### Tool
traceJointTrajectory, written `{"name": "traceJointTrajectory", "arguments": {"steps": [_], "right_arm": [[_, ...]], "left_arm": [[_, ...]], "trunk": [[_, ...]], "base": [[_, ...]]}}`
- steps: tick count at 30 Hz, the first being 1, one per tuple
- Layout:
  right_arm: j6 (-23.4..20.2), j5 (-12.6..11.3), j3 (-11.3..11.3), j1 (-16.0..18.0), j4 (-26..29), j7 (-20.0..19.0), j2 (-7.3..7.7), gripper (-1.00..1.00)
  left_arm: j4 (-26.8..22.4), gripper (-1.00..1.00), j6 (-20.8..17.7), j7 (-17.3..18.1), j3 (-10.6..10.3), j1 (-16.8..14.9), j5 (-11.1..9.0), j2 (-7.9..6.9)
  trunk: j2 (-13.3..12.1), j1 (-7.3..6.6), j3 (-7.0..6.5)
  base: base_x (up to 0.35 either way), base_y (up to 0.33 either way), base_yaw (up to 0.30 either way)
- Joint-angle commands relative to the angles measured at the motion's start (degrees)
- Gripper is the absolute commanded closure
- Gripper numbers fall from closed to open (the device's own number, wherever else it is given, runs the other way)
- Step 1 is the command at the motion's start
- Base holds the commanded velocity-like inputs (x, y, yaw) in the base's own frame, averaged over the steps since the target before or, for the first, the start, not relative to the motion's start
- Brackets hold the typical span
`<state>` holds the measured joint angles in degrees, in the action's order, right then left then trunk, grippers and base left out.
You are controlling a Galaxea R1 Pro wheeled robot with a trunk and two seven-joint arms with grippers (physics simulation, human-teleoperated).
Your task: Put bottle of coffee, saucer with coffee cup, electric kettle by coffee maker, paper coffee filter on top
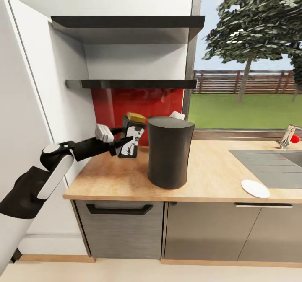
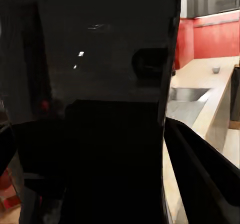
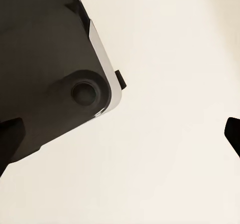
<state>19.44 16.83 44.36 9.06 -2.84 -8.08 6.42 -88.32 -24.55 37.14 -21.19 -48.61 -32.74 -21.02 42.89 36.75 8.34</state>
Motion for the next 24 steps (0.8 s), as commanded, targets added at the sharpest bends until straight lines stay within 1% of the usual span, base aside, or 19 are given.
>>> {"name": "traceJointTrajectory", "arguments": {"steps": [1, 7, 8, 10, 12, 13, 15, 18, 20, 21, 22, 23, 24], "right_arm": [[0.33, 0.57, -0.42, 0.08, -0.15, -0.03, -0.01, -1.0], [0.33, 0.57, -0.42, 0.08, -0.15, -0.03, -0.01, -1.0], [0.33, 0.57, -0.42, 0.08, -0.15, -0.04, -0.01, -1.0], [0.33, 0.57, -0.42, 0.08, -0.15, -0.05, -0.01, -1.0], [0.33, 0.57, -0.42, 0.08, -0.15, -0.03, -0.01, -1.0], [0.33, 0.57, -0.42, 0.08, -0.15, -0.04, -0.01, -1.0], [0.33, 0.57, -0.42, 0.08, -0.15, -0.02, -0.01, -1.0], [0.33, 0.57, -0.42, 0.08, -0.15, -0.03, -0.01, -1.0], [0.33, 0.57, -0.42, 0.08, -0.15, -0.01, -0.01, -1.0], [0.33, 0.57, -0.42, 0.08, -0.15, -0.02, -0.01, -1.0], [0.33, 0.57, -0.42, 0.08, -0.15, -0.04, -0.01, -1.0], [0.35, 0.57, -0.42, 0.08, -0.15, -0.03, -0.01, -1.0], [0.36, 0.57, -0.42, 0.08, -0.15, -0.04, -0.01, -1.0]], "left_arm": [[-0.01, 1.0, 0.51, -1.22, -0.08, 0.46, -0.75, -0.02], [-0.04, 1.0, 2.42, -3.91, -0.08, 3.01, -0.75, 0.01], [-0.09, 1.0, 3.38, -5.15, -0.11, 3.72, -0.75, 0.01], [-0.12, 1.0, 8.22, -10.05, -0.18, 6.23, -0.75, 0.05], [-0.06, 1.0, 12.16, -14.68, -0.35, 8.83, -0.75, 0.21], [-0.05, 1.0, 13.02, -15.83, -0.39, 9.33, -0.75, 0.24], [-0.03, 1.0, 15.97, -19.31, -0.46, 10.55, -0.75, 0.31], [-0.01, 1.0, 17.88, -21.07, -0.52, 11.14, -0.75, 0.33], [0.04, 1.0, 19.23, -21.74, -0.57, 11.73, -0.75, 0.63], [0.06, 1.0, 21.1, -21.96, -0.59, 12.58, -0.75, 1.36], [0.06, 1.0, 21.7, -22.01, -0.59, 12.82, -0.75, 1.69], [0.07, 1.0, 22.83, -22.07, -0.58, 13.3, -0.75, 2.77], [0.07, 1.0, 23.09, -22.07, -0.57, 13.4, -0.75, 3.08]], "trunk": [[0.08, 0.01, 0.09], [0.08, 0.01, 0.09], [0.08, 0.01, 0.09], [0.08, 0.01, 0.09], [0.08, 0.01, 0.09], [0.08, 0.01, 0.09], [0.08, 0.01, 0.09], [0.08, 0.01, 0.09], [0.08, 0.01, 0.09], [0.08, 0.01, 0.09], [0.08, 0.01, 0.09], [0.08, 0.01, 0.09], [0.08, 0.01, 0.09]], "base": [[0.0, 0.0, 0.0], [0.0, 0.0, 0.0], [0.0, 0.0, 0.0], [0.0, 0.0, 0.0], [0.0, 0.0, 0.0], [0.0, 0.0, 0.0], [0.0, 0.0, 0.0], [0.0, 0.0, 0.0], [0.0, 0.0, 0.0], [0.0, 0.0, 0.0], [0.0, 0.0, 0.0], [0.0, 0.0, 0.0], [0.0, 0.0, 0.0]]}}
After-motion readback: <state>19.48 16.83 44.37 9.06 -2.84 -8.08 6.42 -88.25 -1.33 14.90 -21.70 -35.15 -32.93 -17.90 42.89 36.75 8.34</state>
